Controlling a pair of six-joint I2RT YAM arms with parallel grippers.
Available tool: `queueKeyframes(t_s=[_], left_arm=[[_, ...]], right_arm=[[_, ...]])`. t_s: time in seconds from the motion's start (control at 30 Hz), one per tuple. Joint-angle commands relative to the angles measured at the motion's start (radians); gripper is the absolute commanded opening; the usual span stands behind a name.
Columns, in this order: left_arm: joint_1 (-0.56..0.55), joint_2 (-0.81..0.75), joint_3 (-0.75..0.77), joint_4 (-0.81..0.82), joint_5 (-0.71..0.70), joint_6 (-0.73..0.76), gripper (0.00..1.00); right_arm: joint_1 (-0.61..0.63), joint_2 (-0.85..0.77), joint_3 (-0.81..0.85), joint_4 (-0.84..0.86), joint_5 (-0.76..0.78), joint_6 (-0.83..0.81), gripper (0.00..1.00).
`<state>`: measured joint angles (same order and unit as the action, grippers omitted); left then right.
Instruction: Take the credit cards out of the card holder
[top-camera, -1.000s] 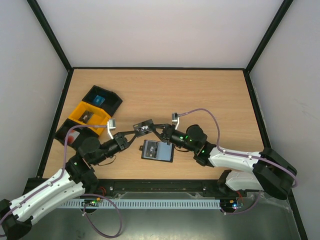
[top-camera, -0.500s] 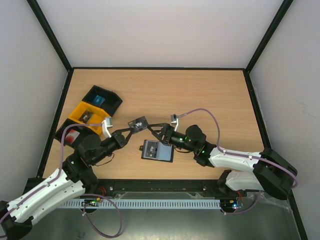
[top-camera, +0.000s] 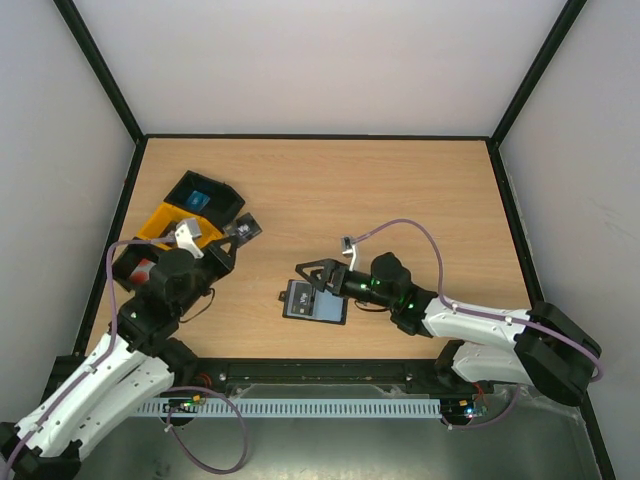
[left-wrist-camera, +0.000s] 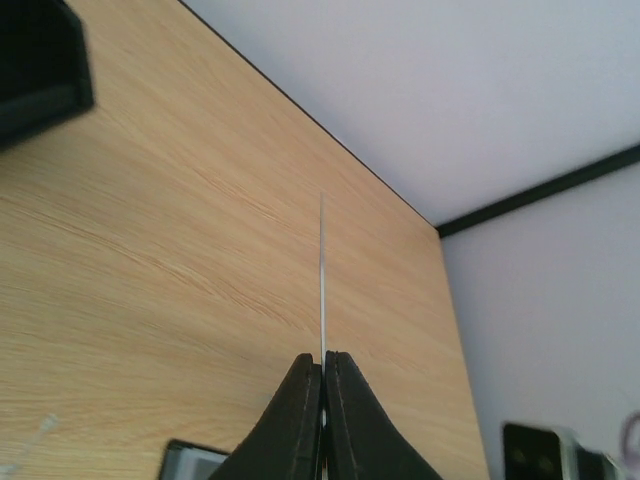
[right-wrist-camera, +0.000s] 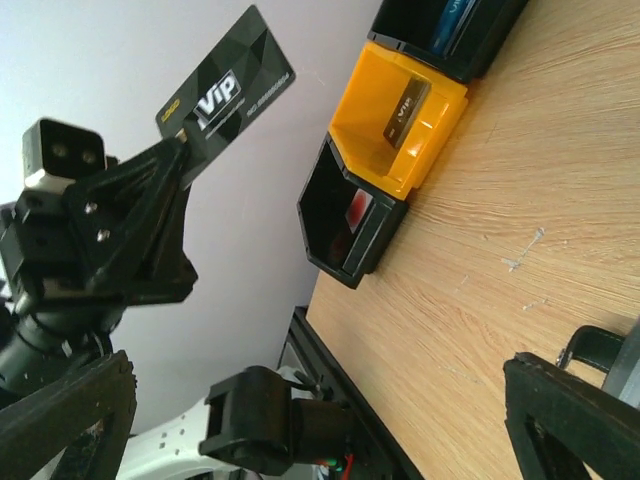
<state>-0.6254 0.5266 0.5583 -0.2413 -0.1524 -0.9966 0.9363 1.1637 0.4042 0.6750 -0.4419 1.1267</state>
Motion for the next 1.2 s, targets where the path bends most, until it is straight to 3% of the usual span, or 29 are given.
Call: queueKeyframes(t_s=[0.0, 0.17, 0.33, 0.53, 0.73, 1.17], left_arm=[[0.091, 0.023, 0.031, -0.084, -0.004, 0.023, 0.03], [0.229, 0.079, 0.039, -0.096, 0.045, 0.034, 0.03], [0.411, 0.135, 0.07, -0.129, 0.132, 0.062, 0.03], [0.594, 0.185, 0.061, -0.13, 0.138, 0.123, 0.03], [0.792, 0.319, 0.048, -0.023, 0.268, 0.174, 0.03], [0.846, 0.64, 0.133, 0.112, 0.208, 0.202, 0.03]], right_arm=[[0.005, -0.026, 0.008, -0.033, -0.025, -0.108, 0.98], [0.004, -0.053, 0.121, -0.263, 0.006, -0.271, 0.98], [0.005, -0.098, 0.099, -0.269, 0.039, -0.266, 0.98], [0.005, -0.101, 0.127, -0.322, -0.004, -0.308, 0.98], [0.005, -0.169, 0.153, -0.417, 0.036, -0.368, 0.98], [0.005, -0.225, 0.144, -0.454, 0.069, -0.359, 0.98]])
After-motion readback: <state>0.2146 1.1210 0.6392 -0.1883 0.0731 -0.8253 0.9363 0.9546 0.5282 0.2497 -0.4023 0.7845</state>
